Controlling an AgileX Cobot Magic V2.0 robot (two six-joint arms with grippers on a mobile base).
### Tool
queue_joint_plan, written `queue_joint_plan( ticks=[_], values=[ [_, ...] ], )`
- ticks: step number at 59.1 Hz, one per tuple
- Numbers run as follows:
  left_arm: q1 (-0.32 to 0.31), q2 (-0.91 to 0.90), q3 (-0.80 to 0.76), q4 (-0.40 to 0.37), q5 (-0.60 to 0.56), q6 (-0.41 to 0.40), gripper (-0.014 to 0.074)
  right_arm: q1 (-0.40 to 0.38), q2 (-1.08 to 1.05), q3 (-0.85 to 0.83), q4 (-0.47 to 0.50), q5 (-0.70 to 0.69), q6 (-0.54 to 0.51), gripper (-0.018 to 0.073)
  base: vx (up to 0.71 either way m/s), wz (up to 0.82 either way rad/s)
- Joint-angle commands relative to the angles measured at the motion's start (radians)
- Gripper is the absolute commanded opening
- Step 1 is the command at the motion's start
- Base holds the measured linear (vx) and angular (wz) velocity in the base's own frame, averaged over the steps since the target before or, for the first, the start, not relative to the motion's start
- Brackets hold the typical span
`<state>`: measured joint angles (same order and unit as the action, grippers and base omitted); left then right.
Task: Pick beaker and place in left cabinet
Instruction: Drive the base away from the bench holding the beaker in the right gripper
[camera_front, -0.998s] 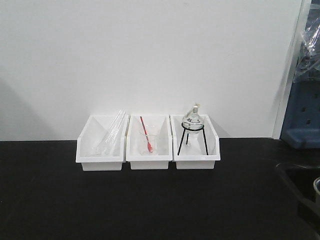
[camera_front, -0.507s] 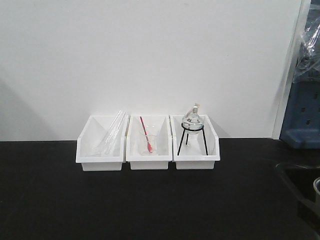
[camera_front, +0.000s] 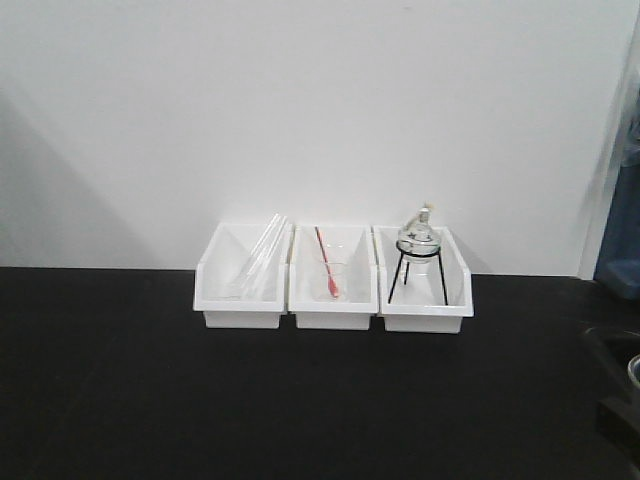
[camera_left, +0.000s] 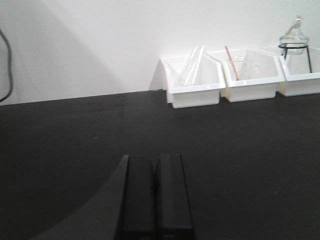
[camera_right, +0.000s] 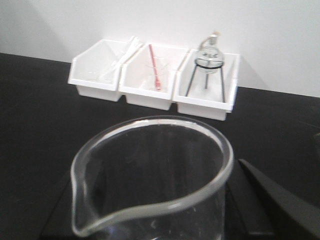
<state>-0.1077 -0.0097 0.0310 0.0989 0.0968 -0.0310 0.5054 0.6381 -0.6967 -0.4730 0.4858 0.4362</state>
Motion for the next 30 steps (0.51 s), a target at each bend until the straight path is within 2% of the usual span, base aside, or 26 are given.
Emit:
queue_joint_plan(
  ticks=[1, 15, 30],
  values=[
    [-0.006, -0.019, 0.015, -0.003, -0.089, -0.003, -0.0008, -0.003, 0.0, -0.03, -0.025, -0.074, -0.005, -0.0003, -0.12, 0.34],
    [-0.006, -0.019, 0.015, -0.003, -0.089, -0.003, -0.0008, -0.003, 0.0, -0.03, -0.025, -0.074, -0.005, -0.0003, -0.13, 0.45],
    [-0.006, -0.019, 0.015, -0.003, -0.089, -0.003, -0.0008, -0.003, 0.0, -0.03, -0.025, -0.074, -0.005, -0.0003, -0.13, 0.59]
  ],
)
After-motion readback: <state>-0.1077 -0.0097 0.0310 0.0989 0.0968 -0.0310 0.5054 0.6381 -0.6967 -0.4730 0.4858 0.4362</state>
